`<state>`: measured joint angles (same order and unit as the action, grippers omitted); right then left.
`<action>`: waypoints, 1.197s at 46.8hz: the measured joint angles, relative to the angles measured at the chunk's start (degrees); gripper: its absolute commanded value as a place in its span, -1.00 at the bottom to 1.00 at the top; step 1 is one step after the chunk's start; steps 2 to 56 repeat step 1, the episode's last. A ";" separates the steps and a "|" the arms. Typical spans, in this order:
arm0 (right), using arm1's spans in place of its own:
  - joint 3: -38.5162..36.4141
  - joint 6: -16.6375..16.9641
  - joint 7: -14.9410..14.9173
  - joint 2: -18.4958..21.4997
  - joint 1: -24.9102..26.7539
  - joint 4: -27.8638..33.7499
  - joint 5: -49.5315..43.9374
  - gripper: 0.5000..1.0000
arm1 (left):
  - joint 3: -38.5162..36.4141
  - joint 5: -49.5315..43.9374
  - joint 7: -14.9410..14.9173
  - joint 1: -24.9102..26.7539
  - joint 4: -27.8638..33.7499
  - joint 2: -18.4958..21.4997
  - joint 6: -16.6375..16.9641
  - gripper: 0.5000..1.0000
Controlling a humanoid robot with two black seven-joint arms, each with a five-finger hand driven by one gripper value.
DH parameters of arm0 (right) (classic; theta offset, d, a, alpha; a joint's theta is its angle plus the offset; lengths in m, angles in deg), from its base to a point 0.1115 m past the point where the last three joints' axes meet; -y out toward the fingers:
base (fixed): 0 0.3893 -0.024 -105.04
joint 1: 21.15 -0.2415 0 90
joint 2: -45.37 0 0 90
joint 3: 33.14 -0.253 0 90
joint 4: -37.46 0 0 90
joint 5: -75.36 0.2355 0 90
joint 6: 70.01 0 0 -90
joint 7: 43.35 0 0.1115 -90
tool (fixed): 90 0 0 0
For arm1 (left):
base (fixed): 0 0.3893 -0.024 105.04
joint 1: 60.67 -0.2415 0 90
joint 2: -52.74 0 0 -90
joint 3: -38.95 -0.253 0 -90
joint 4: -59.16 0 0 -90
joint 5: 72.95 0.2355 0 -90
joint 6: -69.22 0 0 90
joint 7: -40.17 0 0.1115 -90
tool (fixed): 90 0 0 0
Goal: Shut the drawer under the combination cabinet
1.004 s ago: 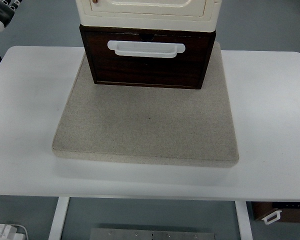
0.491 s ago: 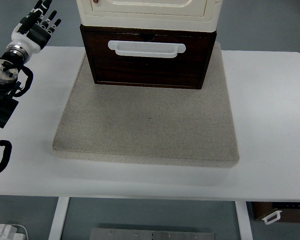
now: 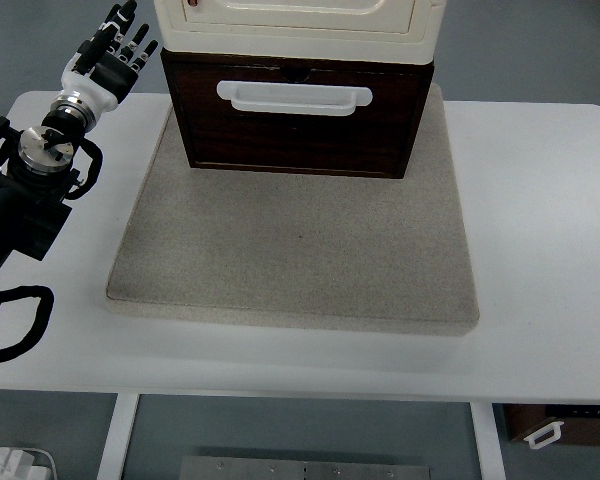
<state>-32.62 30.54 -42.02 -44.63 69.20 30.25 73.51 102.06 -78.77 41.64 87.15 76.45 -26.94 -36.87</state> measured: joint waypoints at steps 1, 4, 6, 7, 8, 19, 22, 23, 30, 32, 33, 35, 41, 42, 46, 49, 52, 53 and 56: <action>-0.02 0.00 0.00 0.00 0.00 -0.02 0.00 0.81 | 0.00 0.00 0.02 0.00 0.01 -0.06 0.00 1.00; -0.02 0.00 0.00 0.00 0.00 -0.02 0.00 0.81 | 0.00 0.00 0.02 0.00 0.01 -0.06 0.00 1.00; -0.02 0.00 0.00 0.00 0.00 -0.02 0.00 0.81 | 0.00 0.00 0.02 0.00 0.01 -0.06 0.00 1.00; -0.02 0.00 0.00 0.00 0.00 -0.02 0.00 0.81 | 0.00 0.00 0.02 0.00 0.01 -0.06 0.00 1.00; -0.02 0.00 0.00 0.00 0.00 -0.02 0.00 0.81 | 0.00 0.00 0.02 0.00 0.01 -0.06 0.00 1.00; -0.02 0.00 0.00 0.00 0.00 -0.02 0.00 0.81 | 0.00 0.00 0.02 0.00 0.01 -0.06 0.00 1.00; -0.02 0.00 0.00 0.00 0.00 -0.02 0.00 0.81 | 0.00 0.00 0.02 0.00 0.01 -0.06 0.00 1.00; -0.02 0.00 0.00 0.00 0.00 -0.02 0.00 0.81 | 0.00 0.00 0.02 0.00 0.01 -0.06 0.00 1.00; -0.02 0.00 0.00 0.00 0.00 -0.02 0.00 0.81 | 0.00 0.00 0.02 0.00 0.01 -0.06 0.00 1.00; -0.02 0.00 0.00 0.00 0.00 -0.02 0.00 0.81 | 0.00 0.00 0.02 0.00 0.01 -0.06 0.00 1.00; -0.02 0.00 0.00 0.00 0.00 -0.02 0.00 0.81 | 0.00 0.00 0.02 0.00 0.01 -0.06 0.00 1.00; -0.02 0.00 0.00 0.00 0.00 -0.02 0.00 0.81 | 0.00 0.00 0.02 0.00 0.01 -0.06 0.00 1.00; -0.02 0.00 0.00 0.00 0.00 -0.02 0.00 0.81 | 0.00 0.00 0.02 0.00 0.01 -0.06 0.00 1.00; -0.02 0.00 0.00 0.00 0.00 -0.02 0.00 0.81 | 0.00 0.00 0.02 0.00 0.01 -0.06 0.00 1.00; -0.02 0.00 0.00 0.00 0.00 -0.02 0.00 0.81 | 0.00 0.00 0.02 0.00 0.01 -0.06 0.00 1.00; -0.02 0.00 0.00 0.00 0.00 -0.02 0.00 0.81 | 0.00 0.00 0.02 0.00 0.01 -0.06 0.00 1.00; -0.02 0.00 0.00 0.00 0.00 -0.02 0.00 0.81 | 0.00 0.00 0.02 0.00 0.01 -0.06 0.00 1.00; -0.02 0.00 0.00 0.00 0.00 -0.02 0.00 0.81 | 0.00 0.00 0.02 0.00 0.01 -0.06 0.00 1.00; -0.02 0.00 0.00 0.00 0.00 -0.02 0.00 0.81 | 0.00 0.00 0.02 0.00 0.01 -0.06 0.00 1.00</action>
